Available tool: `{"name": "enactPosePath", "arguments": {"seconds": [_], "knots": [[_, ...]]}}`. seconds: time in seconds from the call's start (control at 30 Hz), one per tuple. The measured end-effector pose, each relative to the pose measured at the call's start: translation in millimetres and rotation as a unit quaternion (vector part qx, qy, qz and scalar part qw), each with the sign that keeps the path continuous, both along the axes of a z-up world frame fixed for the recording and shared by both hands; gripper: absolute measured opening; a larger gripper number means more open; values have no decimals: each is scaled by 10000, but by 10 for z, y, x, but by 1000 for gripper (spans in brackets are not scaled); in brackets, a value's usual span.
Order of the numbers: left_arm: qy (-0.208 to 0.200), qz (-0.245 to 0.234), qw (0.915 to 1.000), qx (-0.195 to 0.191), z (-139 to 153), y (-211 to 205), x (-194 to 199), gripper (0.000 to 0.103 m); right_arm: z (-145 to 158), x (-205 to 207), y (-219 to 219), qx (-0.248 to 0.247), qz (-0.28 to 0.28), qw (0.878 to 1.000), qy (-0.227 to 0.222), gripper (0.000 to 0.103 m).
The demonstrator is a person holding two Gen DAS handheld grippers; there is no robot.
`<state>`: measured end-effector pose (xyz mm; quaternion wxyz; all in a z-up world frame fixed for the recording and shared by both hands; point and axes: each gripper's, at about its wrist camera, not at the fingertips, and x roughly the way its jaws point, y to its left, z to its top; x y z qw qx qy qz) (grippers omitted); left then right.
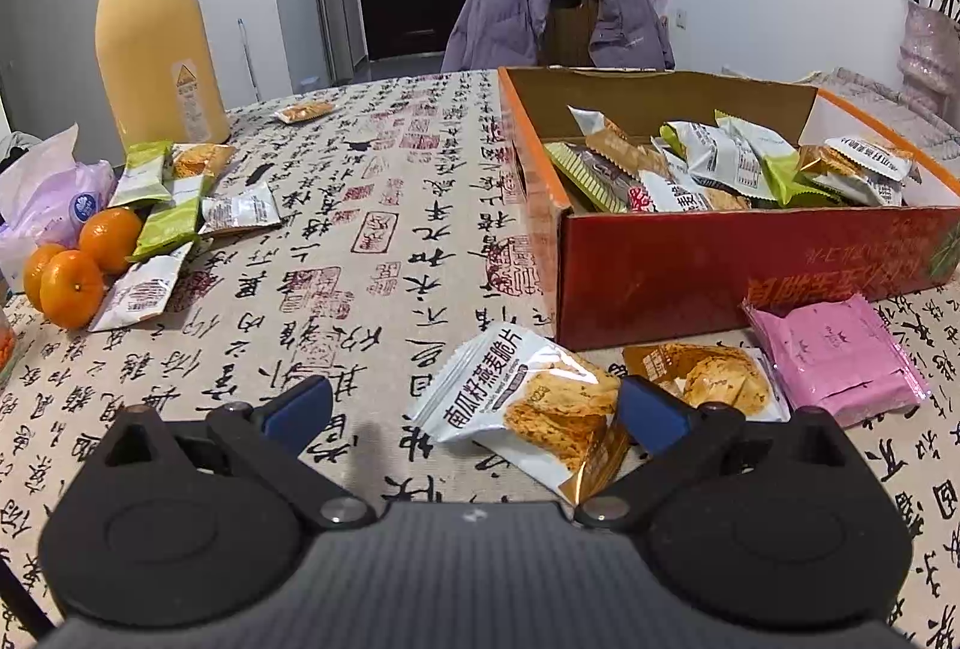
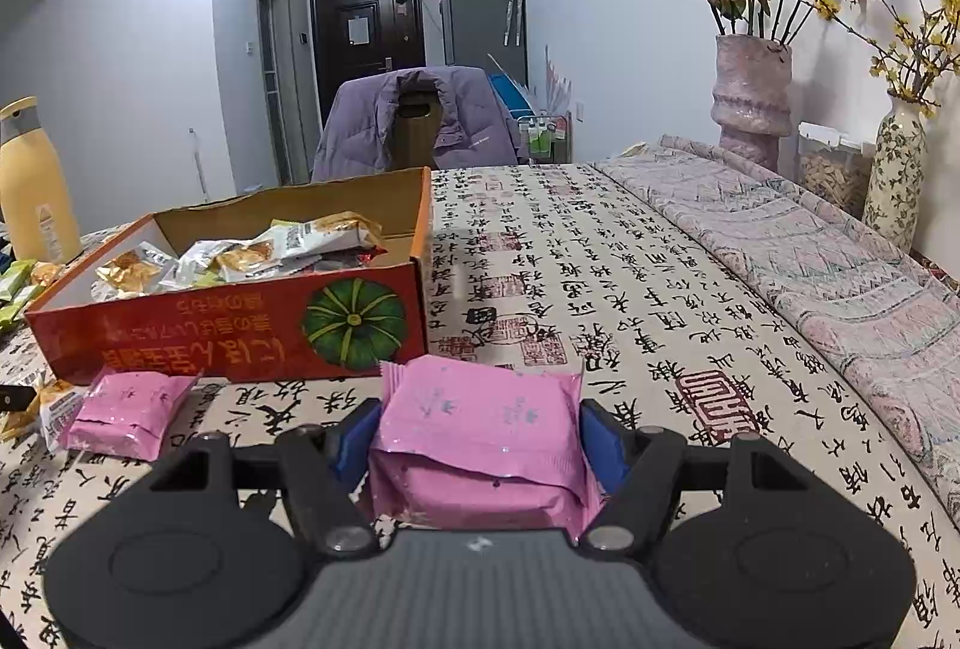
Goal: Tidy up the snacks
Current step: 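Grasp a pink packet with the right gripper and lift it, then grasp a white-and-gold cracker packet with the left gripper while the right holds the pink packet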
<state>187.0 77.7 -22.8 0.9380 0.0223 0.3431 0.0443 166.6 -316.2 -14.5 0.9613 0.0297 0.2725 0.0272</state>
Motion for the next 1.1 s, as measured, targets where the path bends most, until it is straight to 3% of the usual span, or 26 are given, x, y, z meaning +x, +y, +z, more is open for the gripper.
{"name": "enactPosePath", "arguments": {"seconds": [0.57,0.67,0.9,1.0,1.1], "knots": [[173,-85,9998,-96,-123,-144,127,101,-40,21,-86,67,-37,10000,17,69],[167,-130,9994,-284,-118,-130,121,91,-50,23,-86,76,-29,10000,29,69],[116,-210,9991,-337,-86,-151,29,74,-27,4,-76,153,-16,9999,-41,69],[68,-226,9988,-425,-67,-135,-22,59,-17,-3,-49,170,31,9998,-53,69],[39,-215,9985,-507,-53,-125,-69,55,-10,-8,-17,180,90,9998,-54,69]]}}
